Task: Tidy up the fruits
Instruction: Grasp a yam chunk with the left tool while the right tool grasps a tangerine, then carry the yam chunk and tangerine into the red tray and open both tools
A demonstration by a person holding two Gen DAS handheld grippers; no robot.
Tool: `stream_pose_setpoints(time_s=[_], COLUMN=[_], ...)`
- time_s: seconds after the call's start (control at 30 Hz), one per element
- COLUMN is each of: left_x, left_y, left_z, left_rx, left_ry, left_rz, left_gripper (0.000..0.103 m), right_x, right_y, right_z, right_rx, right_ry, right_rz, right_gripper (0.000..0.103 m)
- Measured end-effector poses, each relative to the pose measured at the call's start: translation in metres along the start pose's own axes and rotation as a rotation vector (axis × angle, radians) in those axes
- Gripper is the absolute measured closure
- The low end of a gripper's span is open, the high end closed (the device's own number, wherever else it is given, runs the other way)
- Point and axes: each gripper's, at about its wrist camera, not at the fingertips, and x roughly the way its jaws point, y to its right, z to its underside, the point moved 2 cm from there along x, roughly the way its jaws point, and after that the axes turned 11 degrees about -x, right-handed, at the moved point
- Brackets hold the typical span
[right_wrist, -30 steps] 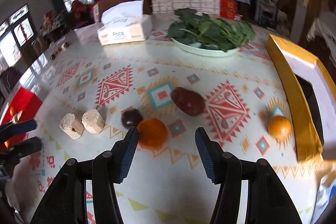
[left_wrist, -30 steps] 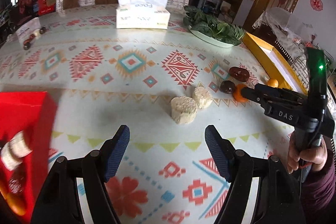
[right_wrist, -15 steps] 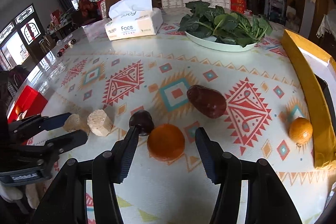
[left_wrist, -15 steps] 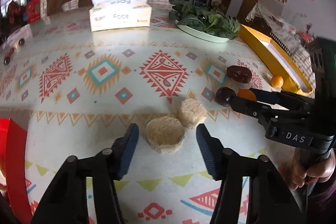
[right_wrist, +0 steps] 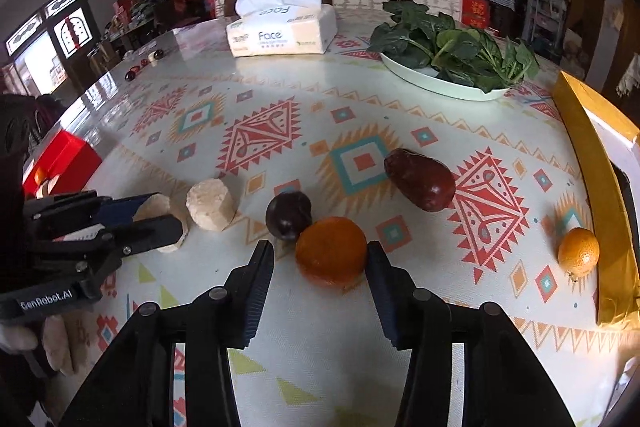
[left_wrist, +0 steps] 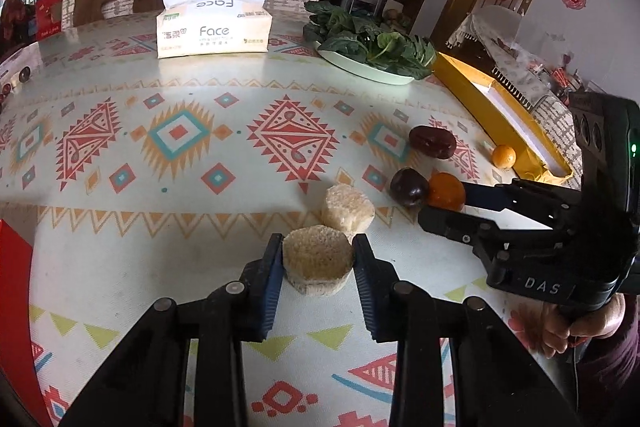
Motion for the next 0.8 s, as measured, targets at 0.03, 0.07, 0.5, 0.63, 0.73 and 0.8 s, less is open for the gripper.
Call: stream_pose_setpoints(time_s=[0.03, 0.07, 0.5, 0.63, 0.73, 0.8], left_x=[0.000, -0.001, -0.002, -0.008, -0.014, -0.022], left_y=[-0.001, -0.001, -0.003, -0.003, -0.006, -0.008], left_z=[0.000, 0.000, -0.001, -0.001, 0.000, 0.002], left_rx=[-0.003, -0.006, -0.019, -0.019, -0.042, -0.062], left_ry=[0.000, -0.001, 0.002, 0.028, 0.048, 0.063], left_rz=[0.006, 0.010, 0.044, 0.047, 0.053, 0.063], left_gripper=[0.070, 0.070, 0.070, 0.070, 0.070, 0.070], right_x=[0.000, 0.000, 0.000, -0.003, -0.020, -0.038], right_y=[-0.001, -0.002, 0.001, -0.006, -0.012, -0.019], right_z=[0.000, 0.001, 0.003, 0.004, 0.011, 0.015], right_rx=[-0.010, -0.020, -0.023, -0.013, 0.031, 0.053], right_ry=[-0.001, -0.004, -0.002, -0.016, 0.004, 0.030], right_rz=[0.002, 0.006, 0.058, 0.099, 0.108, 0.102], right_gripper=[0.050, 0.049, 0.065, 0.066, 0.066, 0.066])
